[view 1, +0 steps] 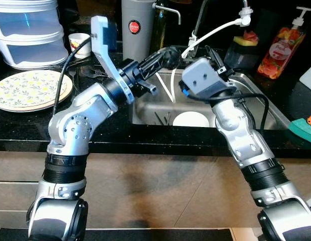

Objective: Kitchen organization

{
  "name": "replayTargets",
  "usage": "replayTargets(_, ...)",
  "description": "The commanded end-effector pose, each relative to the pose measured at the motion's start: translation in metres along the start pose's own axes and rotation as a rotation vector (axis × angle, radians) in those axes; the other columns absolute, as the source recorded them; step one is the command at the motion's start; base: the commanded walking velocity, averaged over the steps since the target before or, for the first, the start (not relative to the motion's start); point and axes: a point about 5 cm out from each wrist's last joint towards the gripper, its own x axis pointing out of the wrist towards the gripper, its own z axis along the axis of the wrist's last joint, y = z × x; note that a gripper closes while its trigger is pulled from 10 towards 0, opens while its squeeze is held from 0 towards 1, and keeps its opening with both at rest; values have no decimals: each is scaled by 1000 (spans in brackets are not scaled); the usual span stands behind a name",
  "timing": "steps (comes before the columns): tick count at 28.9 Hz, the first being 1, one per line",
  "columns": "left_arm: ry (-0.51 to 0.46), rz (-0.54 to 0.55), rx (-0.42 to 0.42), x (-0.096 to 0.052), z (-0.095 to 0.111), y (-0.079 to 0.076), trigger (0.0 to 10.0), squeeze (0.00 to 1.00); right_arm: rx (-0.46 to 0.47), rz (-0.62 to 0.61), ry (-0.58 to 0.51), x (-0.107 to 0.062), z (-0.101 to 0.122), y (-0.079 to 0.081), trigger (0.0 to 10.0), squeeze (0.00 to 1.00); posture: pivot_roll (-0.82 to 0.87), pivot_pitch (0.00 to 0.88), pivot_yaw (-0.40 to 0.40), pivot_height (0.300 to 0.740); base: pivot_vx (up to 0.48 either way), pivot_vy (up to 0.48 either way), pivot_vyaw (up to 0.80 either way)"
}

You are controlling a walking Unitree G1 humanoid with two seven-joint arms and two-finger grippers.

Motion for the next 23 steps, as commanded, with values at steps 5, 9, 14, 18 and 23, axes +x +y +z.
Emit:
replayTargets(5,16,-31,-53,-1,0,-4,10000,0,-40,-3,-31,-2,-1,4,0,0,18,0,-51,740,0,0,0)
replayTargets(9,14,-33,-63,-2,2,-5,10000,0,-43,7,-29,-3,-4,9,0,0,21,0,-53,740,0,0,0)
replayTargets(14,19,-25,-66,-2,2,-5,10000,0,-36,20,-29,-4,-5,13,0,0,24,0,-57,740,0,0,0)
replayTargets(18,2,65,-3,-2,0,2,10000,0,-24,36,-22,-4,-7,17,0,0,26,0,-63,740,0,0,0)
replayTargets(23,-8,163,4,-2,-1,11,10000,1000,-19,34,2,-4,-12,20,0,0,36,0,-81,740,0,0,0)
